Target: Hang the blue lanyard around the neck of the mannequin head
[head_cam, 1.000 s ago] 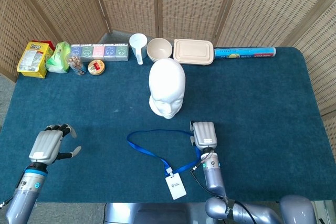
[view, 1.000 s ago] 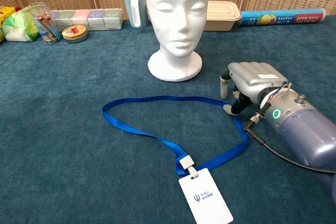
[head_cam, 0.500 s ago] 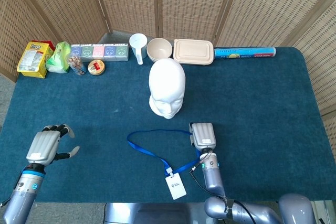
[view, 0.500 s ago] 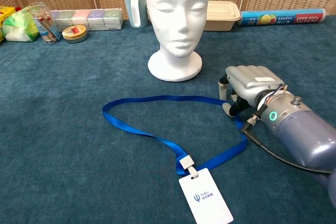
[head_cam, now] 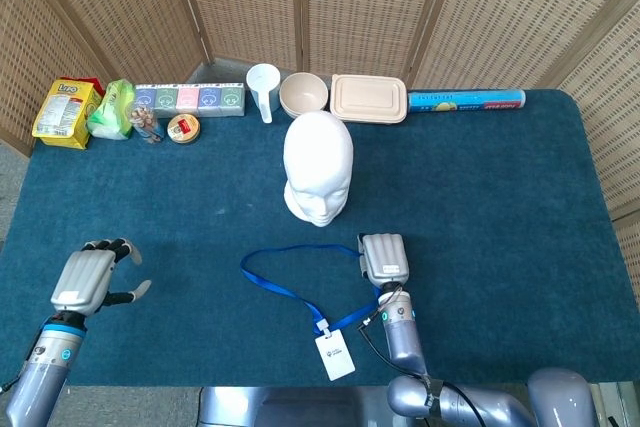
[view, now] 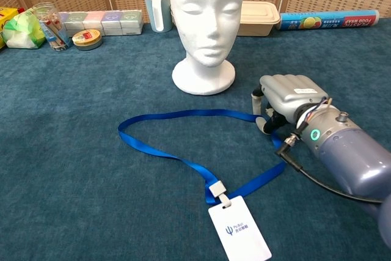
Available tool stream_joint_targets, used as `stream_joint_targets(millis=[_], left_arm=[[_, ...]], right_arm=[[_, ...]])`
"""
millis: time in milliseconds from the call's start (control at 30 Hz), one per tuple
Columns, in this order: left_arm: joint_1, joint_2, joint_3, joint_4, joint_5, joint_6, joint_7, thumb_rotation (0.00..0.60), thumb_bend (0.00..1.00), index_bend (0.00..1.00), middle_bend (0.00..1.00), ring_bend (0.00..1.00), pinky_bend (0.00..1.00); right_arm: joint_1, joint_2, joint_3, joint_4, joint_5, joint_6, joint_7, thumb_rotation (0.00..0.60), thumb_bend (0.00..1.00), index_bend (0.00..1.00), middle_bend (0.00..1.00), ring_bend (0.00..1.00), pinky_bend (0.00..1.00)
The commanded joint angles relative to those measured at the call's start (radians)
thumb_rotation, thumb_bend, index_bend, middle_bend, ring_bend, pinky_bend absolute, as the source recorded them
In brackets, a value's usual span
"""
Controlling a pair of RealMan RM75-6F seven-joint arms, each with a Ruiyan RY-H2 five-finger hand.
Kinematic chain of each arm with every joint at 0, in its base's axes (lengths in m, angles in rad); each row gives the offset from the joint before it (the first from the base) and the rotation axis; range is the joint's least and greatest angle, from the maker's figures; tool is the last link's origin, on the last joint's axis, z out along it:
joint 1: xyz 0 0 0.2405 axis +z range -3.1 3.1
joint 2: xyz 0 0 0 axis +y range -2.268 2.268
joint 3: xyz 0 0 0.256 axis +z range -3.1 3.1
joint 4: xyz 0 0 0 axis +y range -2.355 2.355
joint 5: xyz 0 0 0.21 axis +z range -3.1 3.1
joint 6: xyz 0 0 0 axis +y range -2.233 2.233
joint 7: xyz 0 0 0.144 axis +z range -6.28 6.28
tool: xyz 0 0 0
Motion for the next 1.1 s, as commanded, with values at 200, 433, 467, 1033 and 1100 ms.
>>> stream_joint_targets(millis=[200, 433, 467, 1033, 1100], left_arm=[[-0.036, -0.032, -0.019, 0.018, -0.029, -0.031, 0.04, 0.454, 0.24, 0.46, 0.43, 0.41, 0.37], [-0.112, -0.135, -0.063, 0.041, -0.077, -0.034, 0.201, 0.451, 0.23, 0.46, 0.61, 0.63, 0.67], [-0.12, -0.149, -0.068, 0.045, -0.083, -0.029, 0.226, 0.452, 0.23, 0.46, 0.63, 0.66, 0.7], [-0.267, -0.393, -0.141, 0.08, -0.302, -0.018, 0.499, 0.452, 0.22, 0.46, 1.0, 1.0, 1.0], [-0.282, -0.415, -0.154, 0.083, -0.347, -0.014, 0.519, 0.452, 0.22, 0.46, 1.0, 1.0, 1.0]], right_arm=[[-0.008, 0.014, -0.007, -0.028, -0.013, 0.01, 0.016, 0.6, 0.51, 0.59, 0.94, 1.0, 1.0], [-0.014, 0.031, -0.024, -0.068, -0.039, 0.018, 0.025, 0.6, 0.52, 0.59, 0.94, 1.0, 1.0], [-0.015, 0.032, -0.026, -0.072, -0.041, 0.018, 0.025, 0.6, 0.52, 0.59, 0.94, 1.0, 1.0], [-0.028, 0.064, -0.044, -0.111, -0.059, 0.008, 0.057, 0.6, 0.52, 0.59, 0.95, 1.0, 1.0], [-0.03, 0.068, -0.045, -0.112, -0.057, 0.005, 0.062, 0.6, 0.52, 0.59, 0.95, 1.0, 1.0]])
